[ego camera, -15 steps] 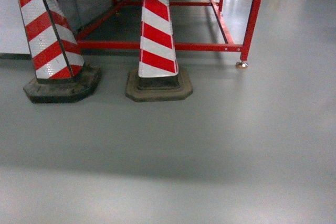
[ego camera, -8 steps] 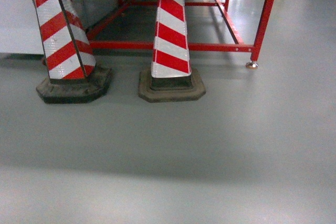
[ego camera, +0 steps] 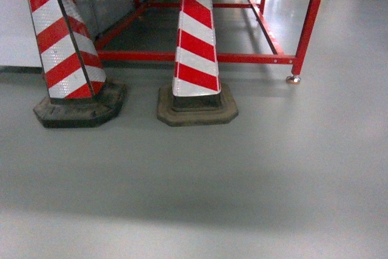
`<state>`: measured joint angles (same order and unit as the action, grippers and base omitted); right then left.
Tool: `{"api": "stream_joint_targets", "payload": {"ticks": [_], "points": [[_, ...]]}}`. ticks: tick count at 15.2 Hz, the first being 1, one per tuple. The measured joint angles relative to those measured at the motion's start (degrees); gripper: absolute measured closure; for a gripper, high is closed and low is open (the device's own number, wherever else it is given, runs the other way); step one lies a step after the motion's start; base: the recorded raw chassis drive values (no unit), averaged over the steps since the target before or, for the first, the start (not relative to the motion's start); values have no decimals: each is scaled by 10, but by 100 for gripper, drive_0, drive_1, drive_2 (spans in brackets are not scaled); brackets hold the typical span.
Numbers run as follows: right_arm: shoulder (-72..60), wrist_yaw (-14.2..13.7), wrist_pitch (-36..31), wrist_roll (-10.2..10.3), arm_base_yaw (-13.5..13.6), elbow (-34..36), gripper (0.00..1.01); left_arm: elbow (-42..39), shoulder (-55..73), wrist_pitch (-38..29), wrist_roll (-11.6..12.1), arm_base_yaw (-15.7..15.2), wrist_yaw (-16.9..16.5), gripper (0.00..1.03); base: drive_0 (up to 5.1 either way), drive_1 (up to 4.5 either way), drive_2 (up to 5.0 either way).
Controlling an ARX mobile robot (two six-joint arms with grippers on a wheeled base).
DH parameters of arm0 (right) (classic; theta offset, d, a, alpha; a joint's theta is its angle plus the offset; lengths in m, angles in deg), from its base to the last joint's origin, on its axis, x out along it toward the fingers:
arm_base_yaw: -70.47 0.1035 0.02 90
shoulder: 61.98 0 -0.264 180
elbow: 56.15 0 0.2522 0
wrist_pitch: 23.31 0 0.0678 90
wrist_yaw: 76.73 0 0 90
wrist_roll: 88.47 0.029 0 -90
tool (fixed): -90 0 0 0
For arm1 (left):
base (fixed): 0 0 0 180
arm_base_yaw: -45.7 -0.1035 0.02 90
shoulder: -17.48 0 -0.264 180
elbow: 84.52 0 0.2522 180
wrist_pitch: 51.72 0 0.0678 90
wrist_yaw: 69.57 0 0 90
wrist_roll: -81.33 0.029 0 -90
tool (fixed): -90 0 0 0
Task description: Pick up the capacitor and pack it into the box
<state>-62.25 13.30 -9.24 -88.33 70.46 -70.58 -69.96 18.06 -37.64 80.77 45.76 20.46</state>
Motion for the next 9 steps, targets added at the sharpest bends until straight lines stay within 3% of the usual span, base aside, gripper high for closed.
{"api": "stream_joint_targets", "payload": {"ticks": [9], "points": [[0, 0, 1, 0, 0, 0, 3, 0, 0, 1, 0, 0, 0, 60, 8, 405, -389]]}}
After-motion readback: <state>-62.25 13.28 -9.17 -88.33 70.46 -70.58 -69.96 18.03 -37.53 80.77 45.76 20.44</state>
